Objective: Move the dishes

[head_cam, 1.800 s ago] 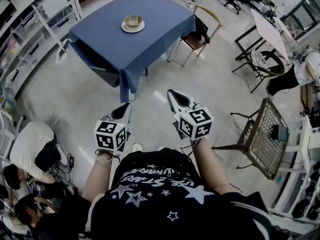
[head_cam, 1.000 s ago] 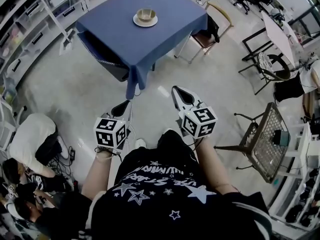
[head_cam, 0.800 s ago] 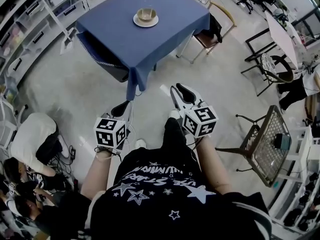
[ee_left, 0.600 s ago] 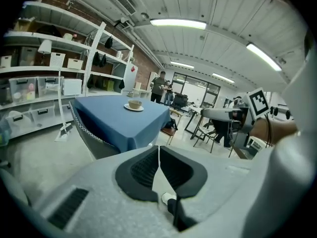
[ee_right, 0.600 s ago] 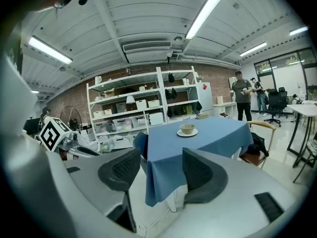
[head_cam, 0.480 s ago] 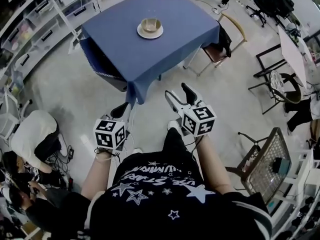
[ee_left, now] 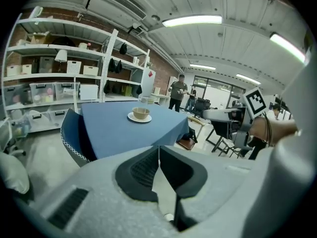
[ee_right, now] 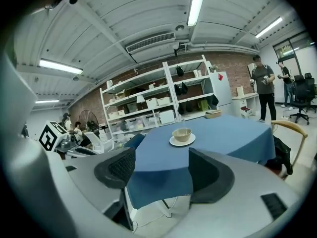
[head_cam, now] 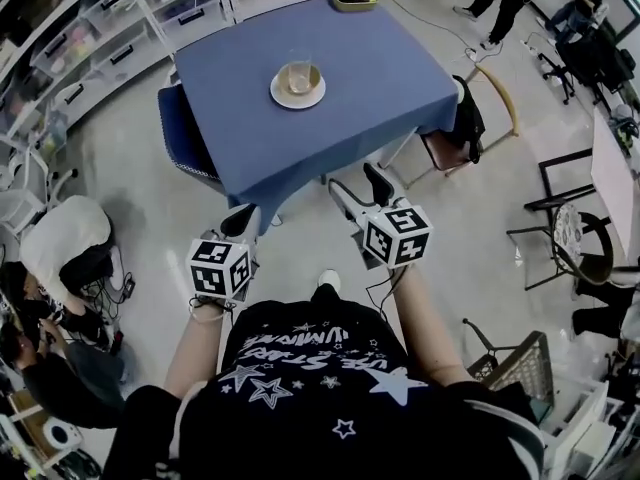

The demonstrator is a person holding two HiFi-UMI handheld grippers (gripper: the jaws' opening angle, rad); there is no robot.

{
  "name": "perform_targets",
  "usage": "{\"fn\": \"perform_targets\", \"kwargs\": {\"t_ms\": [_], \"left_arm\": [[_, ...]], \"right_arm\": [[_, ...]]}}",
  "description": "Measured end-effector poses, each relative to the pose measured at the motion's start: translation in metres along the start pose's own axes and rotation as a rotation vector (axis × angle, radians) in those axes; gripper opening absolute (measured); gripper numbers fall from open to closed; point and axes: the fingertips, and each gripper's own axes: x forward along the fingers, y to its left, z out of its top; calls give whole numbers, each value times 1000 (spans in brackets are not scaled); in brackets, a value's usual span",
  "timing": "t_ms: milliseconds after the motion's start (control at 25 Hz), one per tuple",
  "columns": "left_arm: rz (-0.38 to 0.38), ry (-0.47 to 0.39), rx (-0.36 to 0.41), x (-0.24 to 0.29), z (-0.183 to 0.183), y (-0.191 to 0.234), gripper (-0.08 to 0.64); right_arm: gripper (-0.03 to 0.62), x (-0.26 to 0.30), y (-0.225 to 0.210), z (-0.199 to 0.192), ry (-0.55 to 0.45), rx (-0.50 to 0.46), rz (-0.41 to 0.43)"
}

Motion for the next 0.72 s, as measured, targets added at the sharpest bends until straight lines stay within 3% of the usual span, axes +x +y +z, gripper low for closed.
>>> {"fn": "perform_targets", "kwargs": {"t_ms": [320,720], "left_arm": [[146,-18,-71,18,9,-15,25],[169,11,-99,43,13,6,26]], "right_arm": [[319,19,-40,4,45,-15,133],[319,56,-55,10,62,-7,142]]}}
